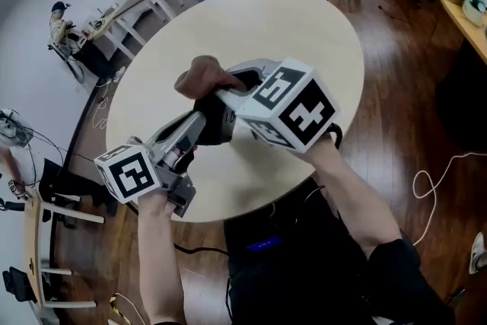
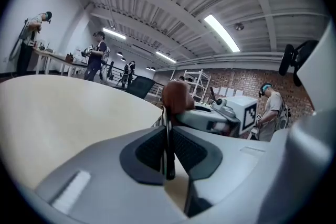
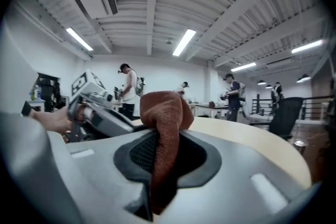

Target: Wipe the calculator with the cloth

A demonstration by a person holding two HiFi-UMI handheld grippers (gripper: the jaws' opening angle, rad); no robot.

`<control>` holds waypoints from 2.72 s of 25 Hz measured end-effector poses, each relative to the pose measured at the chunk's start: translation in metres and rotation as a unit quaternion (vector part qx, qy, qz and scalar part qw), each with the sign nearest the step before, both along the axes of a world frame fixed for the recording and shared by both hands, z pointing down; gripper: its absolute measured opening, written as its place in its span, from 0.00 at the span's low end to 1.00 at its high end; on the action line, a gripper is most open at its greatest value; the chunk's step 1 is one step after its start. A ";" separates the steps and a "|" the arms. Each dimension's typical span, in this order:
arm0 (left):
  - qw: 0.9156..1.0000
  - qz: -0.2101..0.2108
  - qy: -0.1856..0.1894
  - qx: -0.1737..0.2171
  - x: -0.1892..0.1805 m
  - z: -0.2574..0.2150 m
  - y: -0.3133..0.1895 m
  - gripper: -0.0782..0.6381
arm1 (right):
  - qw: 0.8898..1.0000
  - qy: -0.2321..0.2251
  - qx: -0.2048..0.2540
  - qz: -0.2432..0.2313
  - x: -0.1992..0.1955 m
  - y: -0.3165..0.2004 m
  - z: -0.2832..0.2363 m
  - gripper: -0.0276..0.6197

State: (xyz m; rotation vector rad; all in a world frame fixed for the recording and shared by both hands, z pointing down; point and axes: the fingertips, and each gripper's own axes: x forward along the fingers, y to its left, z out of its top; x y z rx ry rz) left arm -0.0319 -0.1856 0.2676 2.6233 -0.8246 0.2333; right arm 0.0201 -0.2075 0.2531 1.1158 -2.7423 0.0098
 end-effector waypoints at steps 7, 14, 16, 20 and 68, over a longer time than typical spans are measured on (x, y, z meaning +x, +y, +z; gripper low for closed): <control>0.998 0.005 0.059 -0.023 -0.008 -0.003 -0.004 0.18 | 0.999 -0.034 -0.002 -0.013 -0.001 0.023 -0.030 0.14; 0.996 -0.005 0.089 -0.029 -0.025 -0.003 0.001 0.18 | 0.999 -0.005 -0.035 -0.032 -0.035 0.021 -0.003 0.14; 0.995 -0.002 0.095 -0.030 -0.023 -0.004 0.002 0.18 | 1.000 0.003 -0.030 0.004 -0.016 0.005 -0.007 0.14; 0.989 0.002 0.137 -0.053 -0.024 -0.002 0.005 0.18 | 0.998 -0.001 -0.029 0.064 0.015 -0.015 -0.010 0.14; 0.932 -0.052 0.326 -0.149 -0.048 0.008 -0.003 0.18 | 0.999 0.044 -0.023 0.019 -0.054 0.007 -0.013 0.14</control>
